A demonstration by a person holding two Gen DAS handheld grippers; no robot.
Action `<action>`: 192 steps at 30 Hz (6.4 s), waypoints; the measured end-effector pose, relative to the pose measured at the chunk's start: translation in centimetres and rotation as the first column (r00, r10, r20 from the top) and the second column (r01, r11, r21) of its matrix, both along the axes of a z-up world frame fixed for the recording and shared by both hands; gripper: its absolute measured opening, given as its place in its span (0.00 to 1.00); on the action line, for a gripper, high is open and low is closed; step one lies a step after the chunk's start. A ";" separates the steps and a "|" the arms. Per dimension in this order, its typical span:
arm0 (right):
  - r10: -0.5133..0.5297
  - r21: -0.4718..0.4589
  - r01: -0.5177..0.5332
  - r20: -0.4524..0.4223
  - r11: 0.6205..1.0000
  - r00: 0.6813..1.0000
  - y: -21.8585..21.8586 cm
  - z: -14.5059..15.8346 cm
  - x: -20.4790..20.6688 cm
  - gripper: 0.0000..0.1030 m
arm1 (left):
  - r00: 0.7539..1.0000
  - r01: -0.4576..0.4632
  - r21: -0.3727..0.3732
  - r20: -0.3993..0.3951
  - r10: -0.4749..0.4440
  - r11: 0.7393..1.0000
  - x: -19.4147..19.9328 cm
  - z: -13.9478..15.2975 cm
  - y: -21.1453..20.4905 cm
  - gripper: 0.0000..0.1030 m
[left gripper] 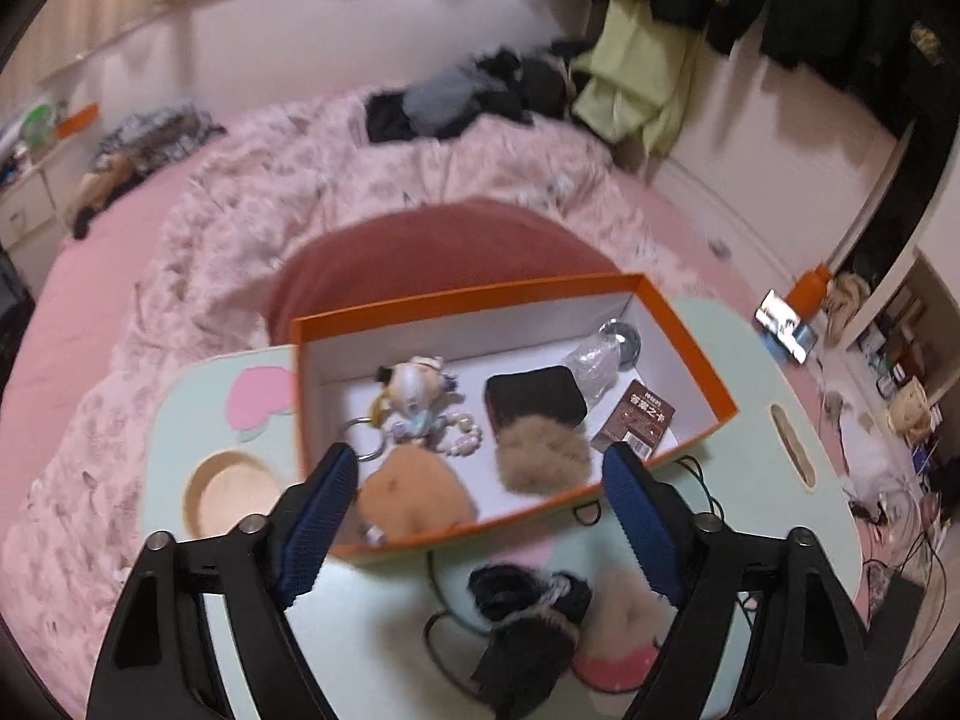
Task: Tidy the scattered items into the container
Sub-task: 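Reach into the box and grasp the beige fur pompom with the left gripper, then lift the beige pompom out and release it on the table with the left gripper, then reach into the box and grasp the black rectangular pouch with the right gripper, then carry the black pouch out and set it on the table with the right gripper, then reach into the box and grasp the clear plastic bag with the left gripper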
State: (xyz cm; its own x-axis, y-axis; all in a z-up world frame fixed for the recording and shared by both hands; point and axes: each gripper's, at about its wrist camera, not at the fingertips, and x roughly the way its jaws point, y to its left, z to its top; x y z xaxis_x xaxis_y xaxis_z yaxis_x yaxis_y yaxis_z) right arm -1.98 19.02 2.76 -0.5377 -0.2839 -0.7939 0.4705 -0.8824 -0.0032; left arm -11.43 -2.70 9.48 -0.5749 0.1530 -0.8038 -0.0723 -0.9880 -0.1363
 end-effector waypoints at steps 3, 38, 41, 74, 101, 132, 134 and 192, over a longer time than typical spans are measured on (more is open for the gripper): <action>0.000 -0.001 0.000 0.000 1.000 1.000 0.1 0.0 0.0 0.99 | 0.989 0.053 0.051 0.134 -0.059 0.997 -2.3 -1.9 1.6 0.61; -0.004 -0.002 0.004 -0.001 1.000 1.000 -0.3 -0.1 0.0 0.99 | 0.998 0.015 0.258 0.057 -0.031 0.966 6.6 -3.4 -4.5 0.29; -0.002 -0.002 0.002 -0.002 1.000 1.000 -0.2 -0.1 0.0 0.99 | 0.998 -0.009 0.226 0.061 -0.005 0.974 6.8 -5.3 -4.4 0.29; 0.005 -0.152 -0.010 -0.036 0.988 0.999 -1.7 10.1 -6.4 0.99 | 0.978 -0.133 0.066 -0.155 0.141 0.989 15.2 -8.3 -2.5 0.77; -0.077 0.024 0.074 0.421 0.997 0.904 -11.8 2.1 -21.7 0.64 | 0.969 -0.145 0.184 -0.173 0.177 0.972 15.7 -8.4 -5.3 0.77; -0.002 -0.187 0.048 0.238 0.981 0.971 0.6 1.6 -5.6 0.64 | 0.971 -0.141 0.173 -0.168 0.170 0.975 15.7 -8.6 -4.8 0.77; -0.001 -0.174 0.038 0.211 0.984 0.978 0.4 1.5 -5.5 0.64 | 0.971 -0.140 0.169 -0.169 0.168 0.976 15.8 -8.6 -4.8 0.77; -0.036 -0.003 0.036 -0.005 0.999 0.999 1.2 0.4 2.7 0.89 | 0.983 0.043 -0.022 0.179 -0.039 0.999 -10.9 -5.8 9.7 0.32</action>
State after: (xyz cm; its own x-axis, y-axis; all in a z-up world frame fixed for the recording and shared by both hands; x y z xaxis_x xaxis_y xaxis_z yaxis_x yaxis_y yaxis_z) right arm 0.74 20.21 3.16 -0.5515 -0.2667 -0.7904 0.4381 -0.8989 -0.0024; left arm -22.35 7.05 3.66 -0.4152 0.1511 -0.8971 -0.0895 -0.9881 -0.1250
